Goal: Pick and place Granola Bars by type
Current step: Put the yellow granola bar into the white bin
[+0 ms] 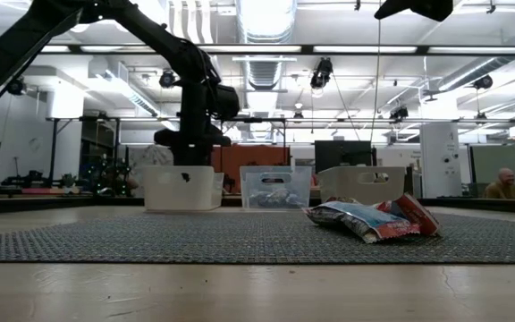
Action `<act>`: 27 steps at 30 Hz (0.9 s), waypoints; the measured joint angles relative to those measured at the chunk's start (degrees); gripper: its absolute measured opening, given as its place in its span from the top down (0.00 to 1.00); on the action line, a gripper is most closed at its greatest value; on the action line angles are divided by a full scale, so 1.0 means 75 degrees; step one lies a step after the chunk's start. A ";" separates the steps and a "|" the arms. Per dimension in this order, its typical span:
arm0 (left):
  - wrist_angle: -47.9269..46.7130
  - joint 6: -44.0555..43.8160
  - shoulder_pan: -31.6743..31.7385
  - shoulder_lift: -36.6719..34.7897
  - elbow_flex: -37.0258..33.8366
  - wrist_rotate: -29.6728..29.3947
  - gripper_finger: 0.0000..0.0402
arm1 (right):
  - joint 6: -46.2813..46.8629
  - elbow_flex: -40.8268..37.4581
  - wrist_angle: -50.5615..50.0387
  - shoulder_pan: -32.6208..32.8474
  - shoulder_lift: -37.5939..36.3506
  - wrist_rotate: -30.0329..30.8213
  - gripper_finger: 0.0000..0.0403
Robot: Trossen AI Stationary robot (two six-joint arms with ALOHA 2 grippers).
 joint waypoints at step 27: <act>0.0389 -0.0640 0.0108 0.0009 -0.0289 -0.0356 0.52 | 0.0013 0.0001 -0.0003 0.0000 0.0000 0.0003 0.58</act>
